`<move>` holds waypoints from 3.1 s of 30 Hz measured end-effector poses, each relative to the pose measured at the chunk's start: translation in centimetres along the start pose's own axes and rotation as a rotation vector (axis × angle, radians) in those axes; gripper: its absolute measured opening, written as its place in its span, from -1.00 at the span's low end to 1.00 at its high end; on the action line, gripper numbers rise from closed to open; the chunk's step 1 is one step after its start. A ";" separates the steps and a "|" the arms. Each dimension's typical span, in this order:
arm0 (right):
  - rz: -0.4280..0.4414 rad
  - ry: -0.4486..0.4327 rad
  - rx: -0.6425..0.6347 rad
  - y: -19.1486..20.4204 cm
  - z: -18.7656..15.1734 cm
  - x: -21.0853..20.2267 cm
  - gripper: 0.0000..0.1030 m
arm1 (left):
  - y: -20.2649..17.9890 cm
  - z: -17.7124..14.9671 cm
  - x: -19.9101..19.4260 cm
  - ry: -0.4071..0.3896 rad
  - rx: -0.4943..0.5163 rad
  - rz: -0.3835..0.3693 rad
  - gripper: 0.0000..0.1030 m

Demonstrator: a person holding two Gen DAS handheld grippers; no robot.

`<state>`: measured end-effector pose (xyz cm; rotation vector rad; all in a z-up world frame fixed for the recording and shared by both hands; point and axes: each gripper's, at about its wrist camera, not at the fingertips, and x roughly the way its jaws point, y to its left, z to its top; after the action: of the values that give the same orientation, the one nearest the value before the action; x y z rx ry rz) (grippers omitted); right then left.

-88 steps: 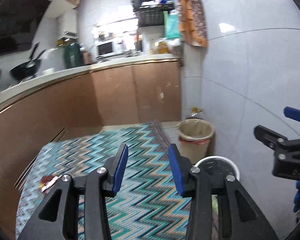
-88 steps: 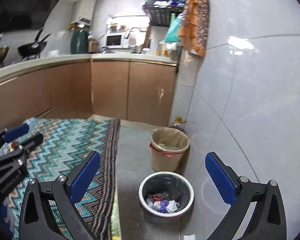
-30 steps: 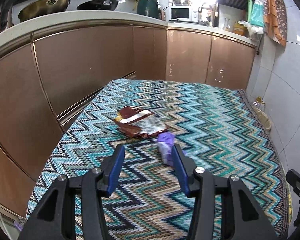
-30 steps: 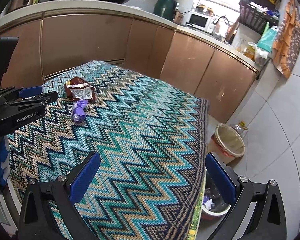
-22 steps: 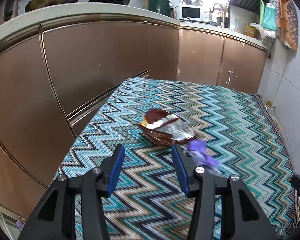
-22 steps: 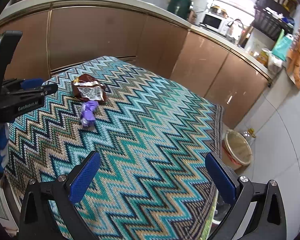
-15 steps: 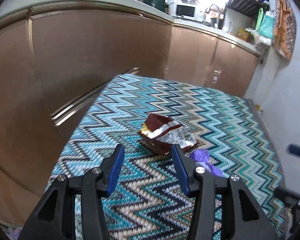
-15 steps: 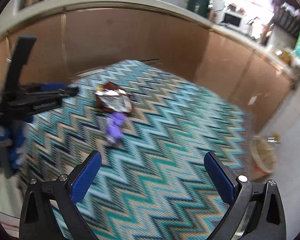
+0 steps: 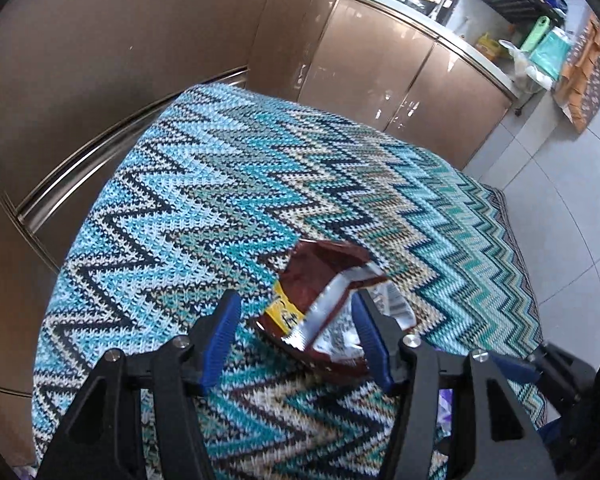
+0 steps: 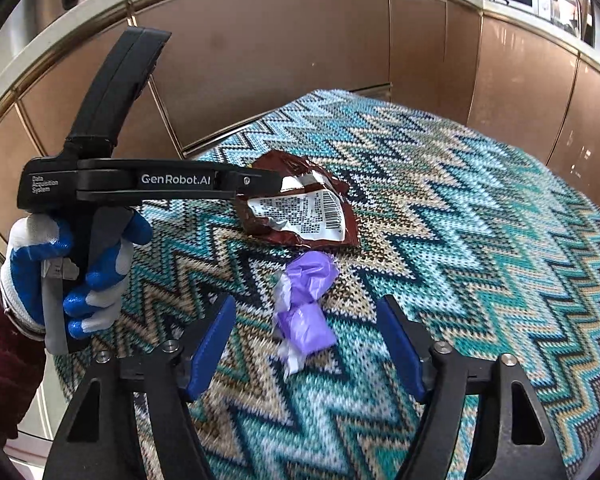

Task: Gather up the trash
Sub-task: 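Grasp the brown chip bag with the left gripper while the right gripper grasps a purple glove, then carry both items over the white bin and open both grippers to drop them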

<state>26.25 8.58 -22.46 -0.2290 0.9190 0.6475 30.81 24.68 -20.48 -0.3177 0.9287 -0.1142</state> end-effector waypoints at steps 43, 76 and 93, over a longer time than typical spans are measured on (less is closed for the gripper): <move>-0.352 -0.384 0.425 -19.7 -13.7 -27.8 -0.46 | -32.5 -0.1 -8.8 -0.202 0.425 -0.219 -0.95; -0.582 -0.249 0.684 -34.8 -22.1 -27.5 -0.45 | -55.3 -8.0 6.9 -0.040 0.753 -0.291 -0.95; -0.606 -0.135 0.730 -38.7 -24.7 -22.5 -0.21 | -58.2 -10.4 13.5 0.058 0.769 -0.243 -0.75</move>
<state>23.63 -42.49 -22.61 0.1904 0.8429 -0.2453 32.88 -35.89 -18.17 0.2908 0.8345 -0.6866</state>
